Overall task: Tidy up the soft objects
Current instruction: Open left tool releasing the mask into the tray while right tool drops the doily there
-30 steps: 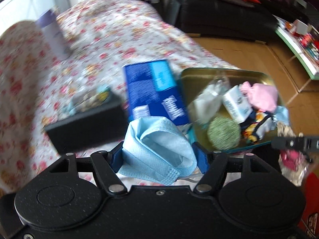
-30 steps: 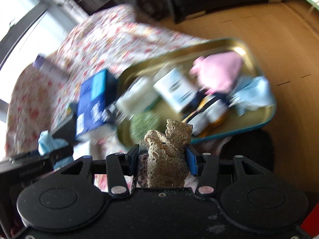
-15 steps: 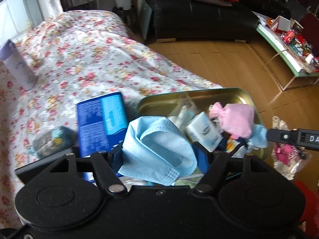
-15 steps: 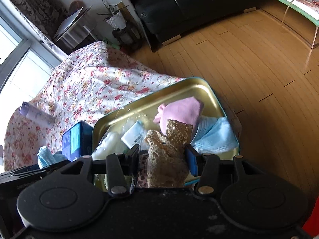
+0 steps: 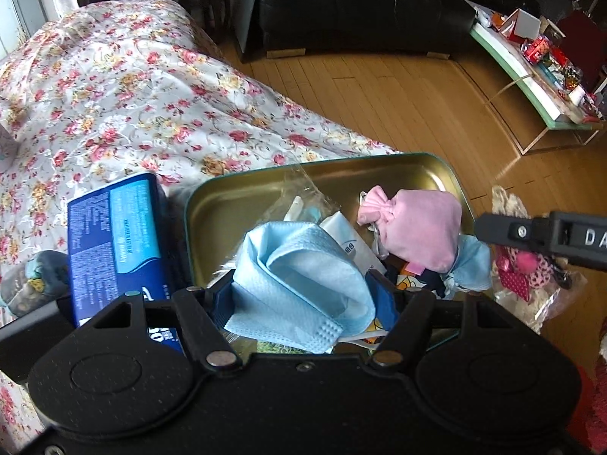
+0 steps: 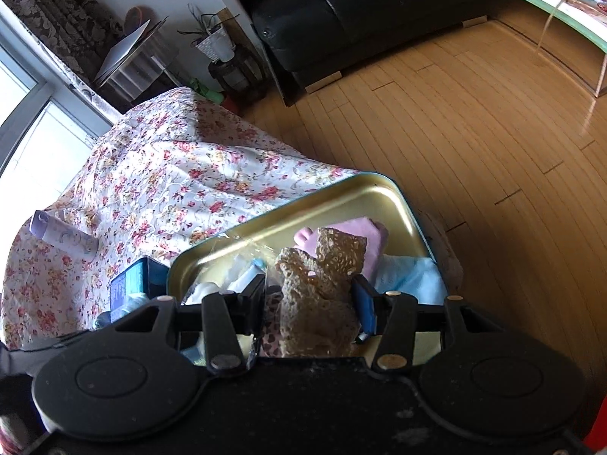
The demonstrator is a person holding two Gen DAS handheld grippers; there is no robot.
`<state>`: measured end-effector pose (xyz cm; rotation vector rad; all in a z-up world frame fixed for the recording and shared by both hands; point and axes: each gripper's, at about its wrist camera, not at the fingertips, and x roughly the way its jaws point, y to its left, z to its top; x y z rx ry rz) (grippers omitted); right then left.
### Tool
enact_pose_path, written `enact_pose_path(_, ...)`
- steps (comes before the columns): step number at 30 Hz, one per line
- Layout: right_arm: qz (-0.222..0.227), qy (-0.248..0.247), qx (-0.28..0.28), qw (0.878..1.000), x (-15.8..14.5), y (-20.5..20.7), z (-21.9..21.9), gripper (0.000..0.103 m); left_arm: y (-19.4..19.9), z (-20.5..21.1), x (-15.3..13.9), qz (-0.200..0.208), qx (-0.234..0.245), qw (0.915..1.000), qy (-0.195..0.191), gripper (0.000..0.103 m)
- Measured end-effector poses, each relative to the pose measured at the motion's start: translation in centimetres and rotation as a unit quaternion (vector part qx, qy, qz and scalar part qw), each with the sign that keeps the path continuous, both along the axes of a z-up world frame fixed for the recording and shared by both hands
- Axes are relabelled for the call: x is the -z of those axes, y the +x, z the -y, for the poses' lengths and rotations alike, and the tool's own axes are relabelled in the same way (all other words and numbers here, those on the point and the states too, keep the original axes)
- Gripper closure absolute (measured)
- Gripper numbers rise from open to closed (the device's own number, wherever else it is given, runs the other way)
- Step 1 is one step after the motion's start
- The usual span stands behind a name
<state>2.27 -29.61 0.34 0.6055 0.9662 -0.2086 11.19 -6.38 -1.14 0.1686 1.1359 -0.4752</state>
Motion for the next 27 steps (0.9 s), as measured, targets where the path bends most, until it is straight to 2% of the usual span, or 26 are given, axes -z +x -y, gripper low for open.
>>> enact_pose_path(3,0.006,0.000,-0.008,1.000,-0.4,1.0,-0.5,0.055,0.1,0.3,0.3,-0.001,0.001,1.0000,0.002,0.035)
enact_pose_path(5,0.010,-0.001,-0.013,1.000,-0.6,1.5,-0.8,0.055,0.1,0.4,0.4,0.002,0.003,1.0000,0.006,0.022)
enact_pose_path(7,0.016,-0.002,-0.019,1.000,-0.8,2.1,-1.1,0.053,0.1,0.3,0.5,0.009,0.002,0.9999,0.008,0.018)
enact_pose_path(16,0.030,-0.007,-0.018,0.999,-1.2,2.9,-1.3,0.047,0.1,-0.4,1.2,0.004,-0.006,0.9998,0.018,0.018)
enact_pose_path(27,0.002,-0.019,-0.018,1.000,-0.4,1.3,-1.9,0.047,-1.7,-1.7,1.0,0.030,-0.019,0.9983,0.046,0.017)
